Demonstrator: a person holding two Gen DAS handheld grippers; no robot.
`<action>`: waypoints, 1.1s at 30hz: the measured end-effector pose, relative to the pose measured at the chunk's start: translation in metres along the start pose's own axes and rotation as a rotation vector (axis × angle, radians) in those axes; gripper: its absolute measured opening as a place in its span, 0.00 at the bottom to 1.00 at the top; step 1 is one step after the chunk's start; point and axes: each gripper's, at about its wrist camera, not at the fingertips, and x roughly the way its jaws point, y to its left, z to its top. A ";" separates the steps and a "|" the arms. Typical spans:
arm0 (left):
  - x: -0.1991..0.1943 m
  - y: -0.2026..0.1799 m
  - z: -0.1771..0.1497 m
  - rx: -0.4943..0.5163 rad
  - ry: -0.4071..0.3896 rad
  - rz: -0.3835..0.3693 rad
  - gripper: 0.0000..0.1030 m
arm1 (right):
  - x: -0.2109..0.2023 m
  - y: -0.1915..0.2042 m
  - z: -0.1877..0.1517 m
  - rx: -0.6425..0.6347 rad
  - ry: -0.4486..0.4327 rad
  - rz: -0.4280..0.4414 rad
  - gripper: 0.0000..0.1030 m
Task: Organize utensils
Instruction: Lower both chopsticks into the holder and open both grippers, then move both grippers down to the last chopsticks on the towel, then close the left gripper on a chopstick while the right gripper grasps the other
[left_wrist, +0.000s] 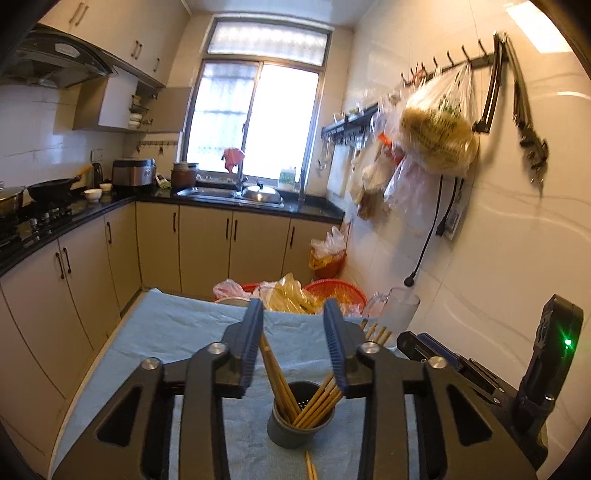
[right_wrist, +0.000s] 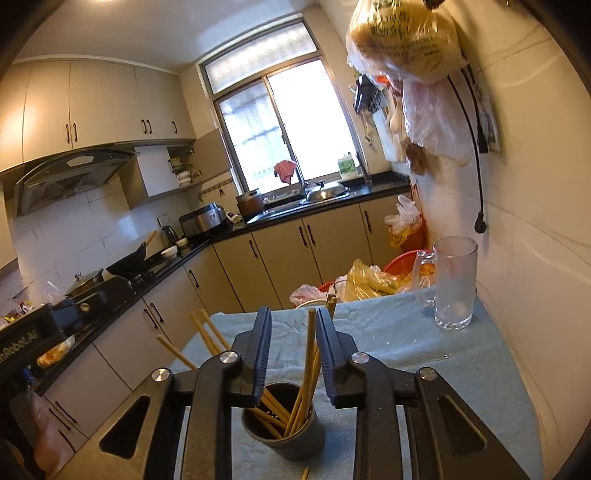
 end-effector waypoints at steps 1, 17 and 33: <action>-0.013 0.002 0.000 -0.007 -0.016 0.001 0.39 | -0.006 0.002 0.001 -0.001 -0.004 -0.001 0.33; -0.116 0.023 -0.062 -0.042 0.028 0.009 0.58 | -0.133 0.009 -0.017 -0.149 0.009 -0.103 0.52; 0.018 -0.006 -0.232 0.039 0.672 -0.101 0.22 | -0.146 -0.068 -0.143 -0.008 0.359 -0.123 0.60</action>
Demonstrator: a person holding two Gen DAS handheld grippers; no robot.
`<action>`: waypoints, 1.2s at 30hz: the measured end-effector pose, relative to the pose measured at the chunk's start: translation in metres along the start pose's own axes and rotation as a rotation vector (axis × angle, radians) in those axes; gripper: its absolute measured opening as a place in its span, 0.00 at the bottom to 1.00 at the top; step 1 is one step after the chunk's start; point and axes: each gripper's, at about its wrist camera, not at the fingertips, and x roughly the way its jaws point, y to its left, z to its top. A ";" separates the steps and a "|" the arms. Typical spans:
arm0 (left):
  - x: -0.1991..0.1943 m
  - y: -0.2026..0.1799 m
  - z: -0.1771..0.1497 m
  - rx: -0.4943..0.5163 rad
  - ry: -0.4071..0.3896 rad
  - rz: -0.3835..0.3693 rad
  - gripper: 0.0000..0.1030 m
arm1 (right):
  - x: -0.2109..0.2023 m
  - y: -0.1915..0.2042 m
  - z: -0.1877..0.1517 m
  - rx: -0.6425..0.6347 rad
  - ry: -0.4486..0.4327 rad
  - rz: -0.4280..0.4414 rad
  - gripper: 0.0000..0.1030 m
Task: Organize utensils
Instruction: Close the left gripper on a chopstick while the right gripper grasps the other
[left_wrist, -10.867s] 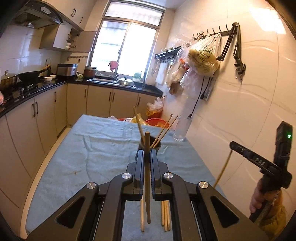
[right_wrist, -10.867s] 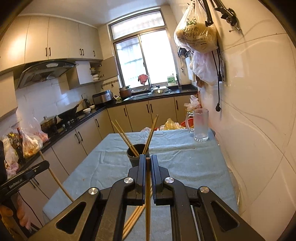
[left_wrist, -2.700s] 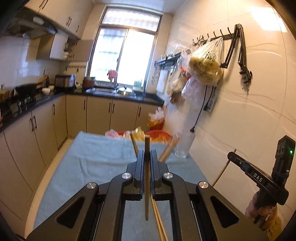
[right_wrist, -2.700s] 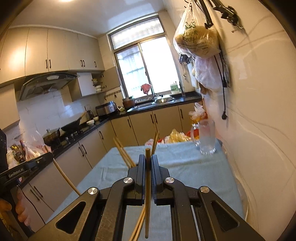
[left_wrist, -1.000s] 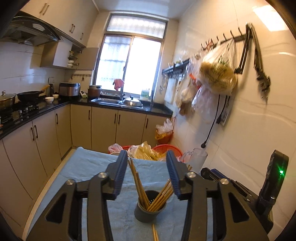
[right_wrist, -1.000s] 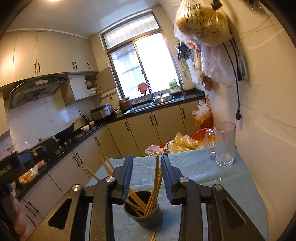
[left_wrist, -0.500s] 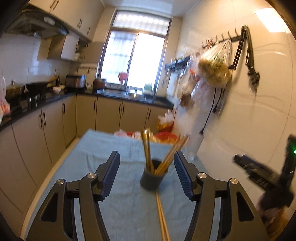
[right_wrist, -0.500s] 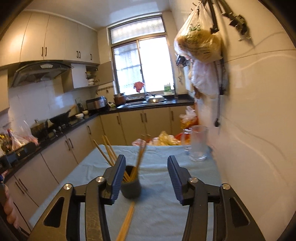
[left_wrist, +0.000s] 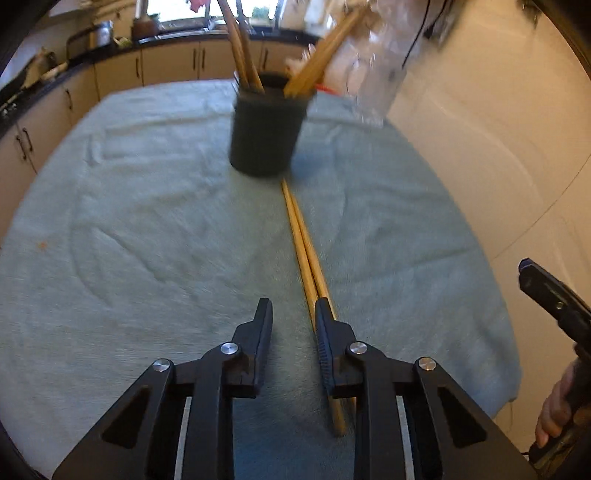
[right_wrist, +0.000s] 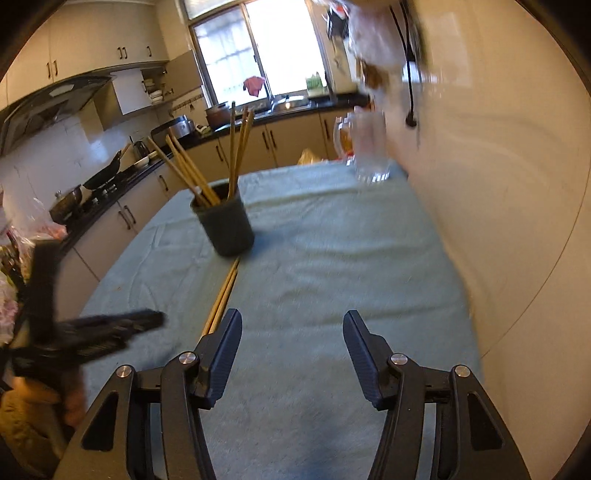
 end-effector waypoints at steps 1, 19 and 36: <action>0.006 -0.002 -0.001 0.004 0.009 0.004 0.22 | 0.002 0.000 -0.003 0.005 0.007 0.005 0.60; 0.037 -0.007 0.012 0.019 0.061 0.049 0.06 | 0.051 0.009 -0.015 0.025 0.110 0.070 0.60; -0.017 0.062 -0.030 -0.241 0.137 -0.071 0.07 | 0.113 0.107 -0.042 -0.228 0.254 0.054 0.33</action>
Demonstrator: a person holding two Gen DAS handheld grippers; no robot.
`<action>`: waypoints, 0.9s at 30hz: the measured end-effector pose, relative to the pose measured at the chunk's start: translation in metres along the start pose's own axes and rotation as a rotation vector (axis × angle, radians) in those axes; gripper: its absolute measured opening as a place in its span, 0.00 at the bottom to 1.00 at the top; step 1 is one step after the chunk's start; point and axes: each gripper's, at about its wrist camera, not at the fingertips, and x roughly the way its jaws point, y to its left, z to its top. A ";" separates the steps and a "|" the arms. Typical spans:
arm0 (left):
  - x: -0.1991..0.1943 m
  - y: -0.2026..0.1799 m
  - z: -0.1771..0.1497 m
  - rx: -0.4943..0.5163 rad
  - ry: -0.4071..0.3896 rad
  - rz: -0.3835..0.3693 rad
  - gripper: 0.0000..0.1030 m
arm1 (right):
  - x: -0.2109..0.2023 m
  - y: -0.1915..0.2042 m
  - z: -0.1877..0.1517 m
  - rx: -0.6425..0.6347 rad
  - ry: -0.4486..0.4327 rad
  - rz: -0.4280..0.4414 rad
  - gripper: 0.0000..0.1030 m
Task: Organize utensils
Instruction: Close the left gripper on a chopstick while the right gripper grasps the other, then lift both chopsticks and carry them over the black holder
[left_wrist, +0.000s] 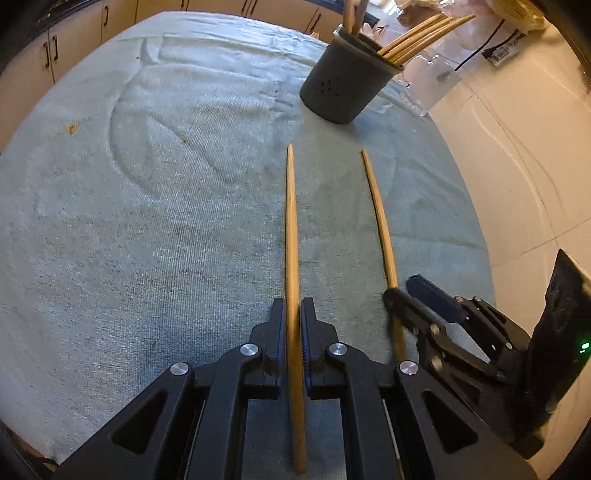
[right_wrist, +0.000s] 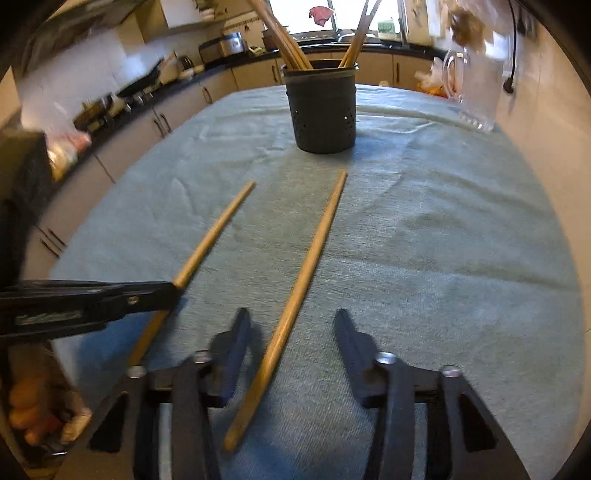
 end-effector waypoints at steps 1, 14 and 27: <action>-0.003 -0.001 0.001 0.001 -0.008 -0.009 0.07 | 0.001 0.003 0.000 -0.024 0.000 -0.043 0.21; 0.000 -0.014 0.054 0.132 -0.046 0.118 0.30 | -0.016 -0.037 -0.007 0.044 0.087 -0.065 0.29; 0.055 -0.025 0.102 0.168 0.009 0.126 0.12 | 0.054 -0.032 0.083 -0.072 0.139 0.008 0.29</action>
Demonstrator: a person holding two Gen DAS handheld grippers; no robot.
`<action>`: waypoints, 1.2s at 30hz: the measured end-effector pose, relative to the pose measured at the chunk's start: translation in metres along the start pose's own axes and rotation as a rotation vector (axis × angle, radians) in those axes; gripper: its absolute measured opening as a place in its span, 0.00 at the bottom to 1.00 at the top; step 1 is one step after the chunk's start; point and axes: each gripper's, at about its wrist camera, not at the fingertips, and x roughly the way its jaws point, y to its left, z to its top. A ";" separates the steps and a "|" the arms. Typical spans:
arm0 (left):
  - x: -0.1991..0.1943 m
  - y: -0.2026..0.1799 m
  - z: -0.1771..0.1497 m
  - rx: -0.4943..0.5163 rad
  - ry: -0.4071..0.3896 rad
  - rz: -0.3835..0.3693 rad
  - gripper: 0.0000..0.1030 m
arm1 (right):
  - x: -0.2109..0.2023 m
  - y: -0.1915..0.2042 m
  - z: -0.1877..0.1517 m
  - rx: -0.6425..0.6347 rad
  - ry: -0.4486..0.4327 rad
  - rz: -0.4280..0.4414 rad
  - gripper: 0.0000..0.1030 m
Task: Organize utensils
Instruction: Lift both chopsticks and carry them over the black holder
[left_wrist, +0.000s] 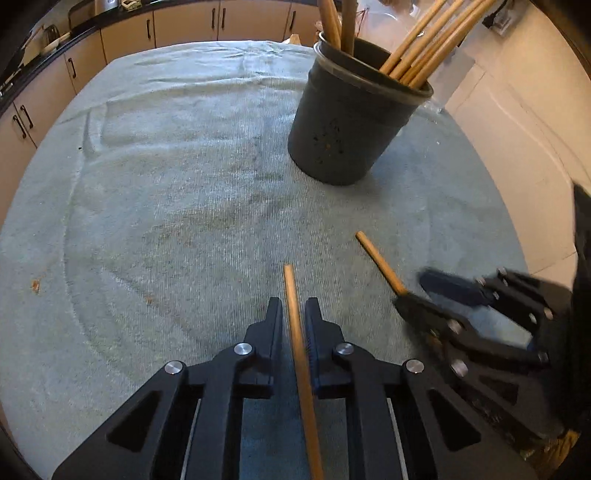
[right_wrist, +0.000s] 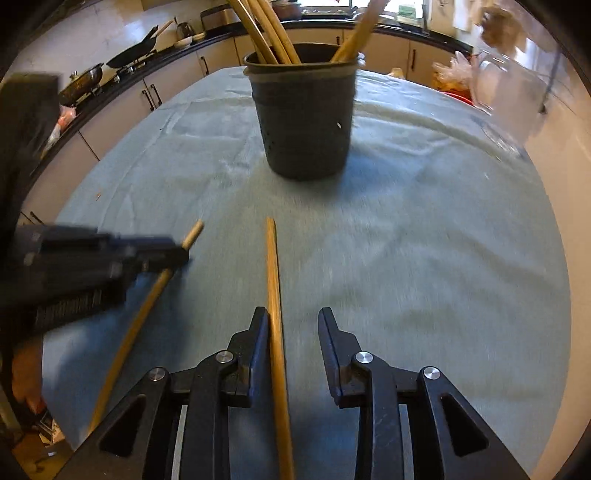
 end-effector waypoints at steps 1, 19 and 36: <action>0.001 0.001 0.001 -0.003 -0.004 -0.005 0.12 | 0.005 0.001 0.010 -0.008 0.006 -0.003 0.29; -0.069 0.011 -0.019 -0.053 -0.230 -0.048 0.05 | -0.041 -0.013 0.028 0.114 -0.198 0.031 0.06; -0.189 -0.003 -0.081 -0.086 -0.578 -0.021 0.05 | -0.186 0.009 -0.048 0.180 -0.584 0.043 0.06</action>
